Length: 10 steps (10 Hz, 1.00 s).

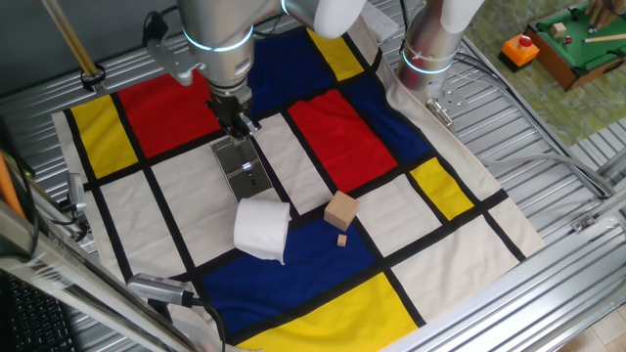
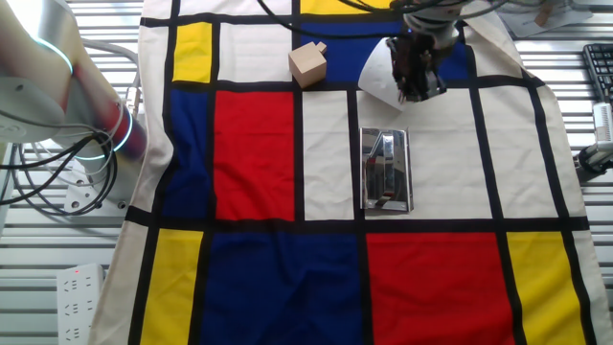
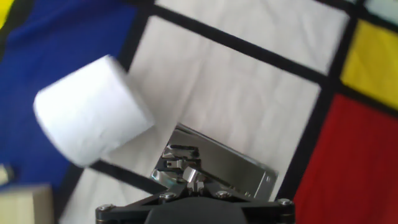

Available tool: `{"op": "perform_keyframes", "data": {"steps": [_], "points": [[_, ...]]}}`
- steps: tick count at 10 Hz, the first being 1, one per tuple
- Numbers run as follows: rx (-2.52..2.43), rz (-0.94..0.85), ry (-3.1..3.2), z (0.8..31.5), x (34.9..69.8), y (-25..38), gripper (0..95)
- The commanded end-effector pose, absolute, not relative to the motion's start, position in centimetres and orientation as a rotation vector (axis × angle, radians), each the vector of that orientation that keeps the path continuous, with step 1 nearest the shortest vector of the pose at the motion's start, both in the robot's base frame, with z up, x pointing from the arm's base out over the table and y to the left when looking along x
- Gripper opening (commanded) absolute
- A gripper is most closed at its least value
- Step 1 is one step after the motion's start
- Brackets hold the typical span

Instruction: Put the toilet paper on its holder

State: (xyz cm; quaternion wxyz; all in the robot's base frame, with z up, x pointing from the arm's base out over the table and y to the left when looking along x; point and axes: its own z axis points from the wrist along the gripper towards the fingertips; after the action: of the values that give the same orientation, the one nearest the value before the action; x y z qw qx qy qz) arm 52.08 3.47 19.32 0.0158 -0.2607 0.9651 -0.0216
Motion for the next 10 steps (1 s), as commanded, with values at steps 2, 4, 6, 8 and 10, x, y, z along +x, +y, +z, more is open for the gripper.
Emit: {"op": "perform_keyframes", "data": {"steps": [2, 4, 6, 8, 10], "points": [[-2.207, -0.089, 2.213, 19.0, 52.0, 4.4, 0.0], [-2.391, -0.075, 2.032, 18.9, 52.0, 4.5, 0.0], [-2.459, -0.040, 1.933, 18.9, 52.1, 4.5, 0.0], [-2.642, 0.005, 1.713, 18.8, 52.0, 4.8, 0.0], [-2.751, 0.050, 1.545, 18.6, 52.0, 5.1, 0.0]]}}
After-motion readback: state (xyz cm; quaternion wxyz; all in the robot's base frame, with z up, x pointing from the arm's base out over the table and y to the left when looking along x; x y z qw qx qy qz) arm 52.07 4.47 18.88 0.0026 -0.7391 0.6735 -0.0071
